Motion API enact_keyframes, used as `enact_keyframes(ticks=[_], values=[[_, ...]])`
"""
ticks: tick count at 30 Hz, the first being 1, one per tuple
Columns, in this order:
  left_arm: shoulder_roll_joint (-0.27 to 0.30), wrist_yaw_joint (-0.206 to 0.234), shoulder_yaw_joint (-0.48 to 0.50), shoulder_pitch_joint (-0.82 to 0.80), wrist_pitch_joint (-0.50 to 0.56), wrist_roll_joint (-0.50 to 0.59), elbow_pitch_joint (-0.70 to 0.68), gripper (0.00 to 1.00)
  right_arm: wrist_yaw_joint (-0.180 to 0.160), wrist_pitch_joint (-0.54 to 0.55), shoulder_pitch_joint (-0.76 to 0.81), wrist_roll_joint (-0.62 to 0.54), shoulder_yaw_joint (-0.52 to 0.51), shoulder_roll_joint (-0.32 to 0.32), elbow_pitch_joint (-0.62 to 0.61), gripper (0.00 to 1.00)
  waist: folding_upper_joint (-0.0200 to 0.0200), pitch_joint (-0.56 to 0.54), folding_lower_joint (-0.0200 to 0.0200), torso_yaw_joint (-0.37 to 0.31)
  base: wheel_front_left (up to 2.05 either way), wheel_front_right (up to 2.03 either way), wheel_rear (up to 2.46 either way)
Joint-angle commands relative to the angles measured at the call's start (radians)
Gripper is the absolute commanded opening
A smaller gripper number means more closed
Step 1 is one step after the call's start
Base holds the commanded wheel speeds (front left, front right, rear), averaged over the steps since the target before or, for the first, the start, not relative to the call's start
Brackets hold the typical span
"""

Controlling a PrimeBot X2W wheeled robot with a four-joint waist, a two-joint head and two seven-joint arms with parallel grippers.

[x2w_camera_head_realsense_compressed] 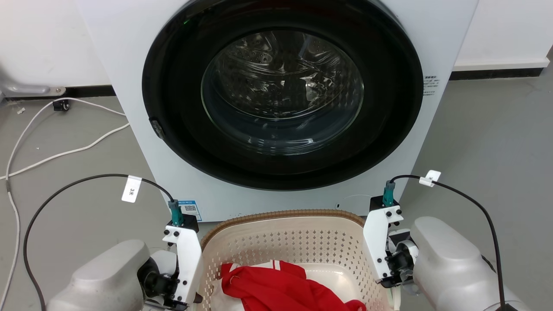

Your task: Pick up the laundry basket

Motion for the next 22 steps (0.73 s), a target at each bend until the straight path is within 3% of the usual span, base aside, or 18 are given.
enact_keyframes(ticks=[1, 22], values=[[0.012, -0.007, -0.008, 0.002, 0.009, 0.005, 0.005, 0.00, 0.000, -0.007, -0.019, -0.003, 0.005, -0.012, 0.000, 0.00, 0.0000, 0.000, 0.0000, 0.001, 0.00, 0.00, 0.00], [0.014, -0.007, -0.008, -0.009, 0.020, 0.001, 0.008, 0.00, 0.000, -0.013, -0.026, 0.023, 0.029, -0.012, 0.011, 0.00, 0.0000, 0.001, 0.0000, 0.006, 0.00, 0.00, 0.00]])
